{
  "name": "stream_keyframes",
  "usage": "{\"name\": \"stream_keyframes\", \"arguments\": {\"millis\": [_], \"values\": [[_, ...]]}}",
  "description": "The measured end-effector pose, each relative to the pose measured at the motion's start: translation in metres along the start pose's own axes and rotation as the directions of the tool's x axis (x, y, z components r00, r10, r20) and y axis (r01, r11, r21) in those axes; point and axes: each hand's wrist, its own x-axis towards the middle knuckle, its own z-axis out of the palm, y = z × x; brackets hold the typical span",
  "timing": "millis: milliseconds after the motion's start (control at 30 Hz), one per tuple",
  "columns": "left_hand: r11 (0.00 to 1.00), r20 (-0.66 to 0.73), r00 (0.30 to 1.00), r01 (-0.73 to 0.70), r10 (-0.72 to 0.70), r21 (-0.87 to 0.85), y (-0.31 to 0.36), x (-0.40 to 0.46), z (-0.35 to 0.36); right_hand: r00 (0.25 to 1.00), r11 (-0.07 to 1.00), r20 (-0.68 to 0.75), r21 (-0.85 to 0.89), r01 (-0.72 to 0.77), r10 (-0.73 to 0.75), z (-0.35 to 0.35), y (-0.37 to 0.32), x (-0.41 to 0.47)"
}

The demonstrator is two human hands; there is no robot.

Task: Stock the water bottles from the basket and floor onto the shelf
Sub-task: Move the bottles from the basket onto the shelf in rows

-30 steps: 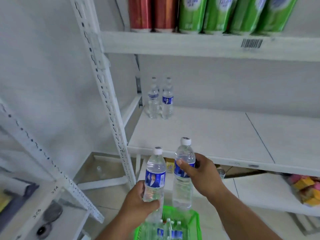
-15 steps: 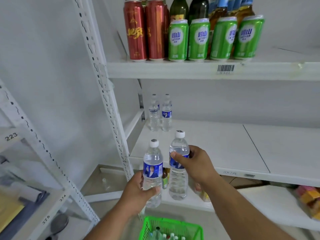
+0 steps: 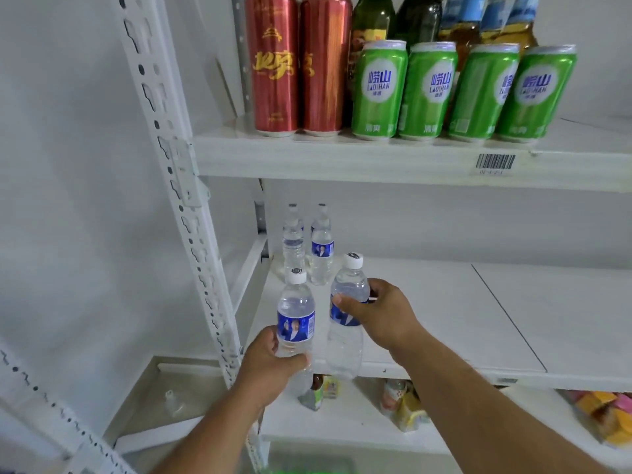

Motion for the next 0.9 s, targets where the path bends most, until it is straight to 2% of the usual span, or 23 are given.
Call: {"name": "stream_keyframes", "arguments": {"millis": [133, 300, 767, 900], "values": [[1.0, 0.003, 1.0, -0.02, 0.02, -0.024, -0.001, 0.044, -0.006, 1.0, 1.0, 0.001, 0.005, 0.008, -0.008, 0.014, -0.003, 0.031], [0.999, 0.008, 0.999, -0.036, 0.036, 0.002, 0.003, 0.092, -0.008, 1.0, 0.997, 0.021, -0.075, 0.009, -0.008, 0.028, 0.004, 0.076], [0.998, -0.087, 0.995, -0.052, 0.054, 0.031, -0.002, 0.214, 0.01, 0.997, 0.978, -0.039, -0.197, -0.073, 0.066, 0.048, 0.056, 0.2], [0.999, -0.098, 0.994, -0.038, 0.041, 0.027, -0.011, 0.238, 0.018, 0.998, 0.976, -0.039, -0.212, -0.046, 0.039, 0.054, 0.066, 0.217]]}}
